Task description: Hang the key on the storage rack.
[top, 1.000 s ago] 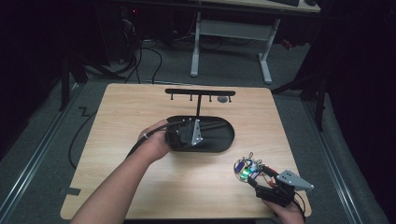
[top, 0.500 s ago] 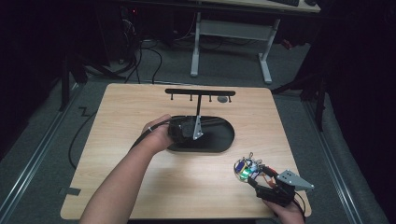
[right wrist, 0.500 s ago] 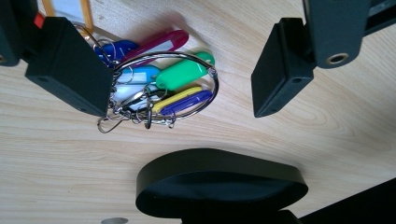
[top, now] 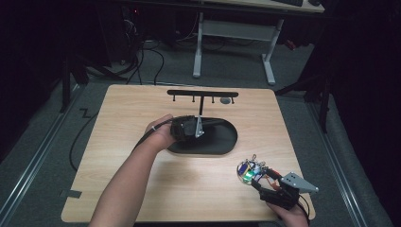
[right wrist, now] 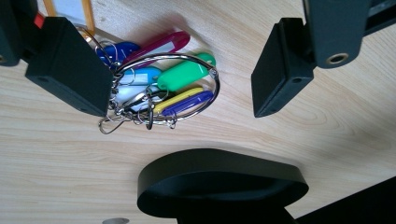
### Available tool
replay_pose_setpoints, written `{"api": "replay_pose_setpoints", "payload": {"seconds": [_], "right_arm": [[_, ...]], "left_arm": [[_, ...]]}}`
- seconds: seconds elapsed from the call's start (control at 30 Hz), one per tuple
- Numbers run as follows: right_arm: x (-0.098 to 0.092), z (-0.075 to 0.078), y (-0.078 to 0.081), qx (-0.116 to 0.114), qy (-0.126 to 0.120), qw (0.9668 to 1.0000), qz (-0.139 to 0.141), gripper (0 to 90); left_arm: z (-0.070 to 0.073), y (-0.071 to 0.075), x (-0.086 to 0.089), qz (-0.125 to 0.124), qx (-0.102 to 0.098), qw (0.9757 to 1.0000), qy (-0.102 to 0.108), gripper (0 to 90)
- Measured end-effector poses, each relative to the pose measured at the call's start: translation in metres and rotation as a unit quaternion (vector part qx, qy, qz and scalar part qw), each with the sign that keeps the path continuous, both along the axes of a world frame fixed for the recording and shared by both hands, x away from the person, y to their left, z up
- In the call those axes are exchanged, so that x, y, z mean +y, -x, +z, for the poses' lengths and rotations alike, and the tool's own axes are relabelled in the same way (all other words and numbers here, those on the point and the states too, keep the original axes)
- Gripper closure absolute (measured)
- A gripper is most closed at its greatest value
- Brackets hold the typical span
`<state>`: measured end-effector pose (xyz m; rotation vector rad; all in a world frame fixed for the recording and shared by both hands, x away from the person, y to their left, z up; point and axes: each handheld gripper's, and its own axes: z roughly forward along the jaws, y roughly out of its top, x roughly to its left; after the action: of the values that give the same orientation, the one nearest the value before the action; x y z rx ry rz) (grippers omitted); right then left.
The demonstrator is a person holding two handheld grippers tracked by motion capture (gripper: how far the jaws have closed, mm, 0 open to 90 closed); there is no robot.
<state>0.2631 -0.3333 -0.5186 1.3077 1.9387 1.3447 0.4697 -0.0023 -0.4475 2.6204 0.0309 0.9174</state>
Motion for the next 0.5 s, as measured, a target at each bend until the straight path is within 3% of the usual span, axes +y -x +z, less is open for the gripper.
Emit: {"api": "replay_pose_setpoints", "payload": {"seconds": [0.13,0.37,0.5], "right_arm": [[-0.001,-0.001,-0.001,0.001,-0.001,1.0000,0.001,21.0],[-0.002,0.000,0.000,0.003,-0.005,1.0000,-0.001,21.0],[-0.002,0.000,0.001,0.006,-0.006,1.0000,-0.003,21.0]], "left_arm": [[-0.005,-0.003,-0.002,-0.005,0.000,1.0000,-0.002,74.3],[-0.017,-0.006,-0.003,-0.008,-0.009,0.9992,-0.039,73.9],[-0.019,-0.005,-0.003,-0.004,-0.003,0.9991,-0.041,73.4]]}}
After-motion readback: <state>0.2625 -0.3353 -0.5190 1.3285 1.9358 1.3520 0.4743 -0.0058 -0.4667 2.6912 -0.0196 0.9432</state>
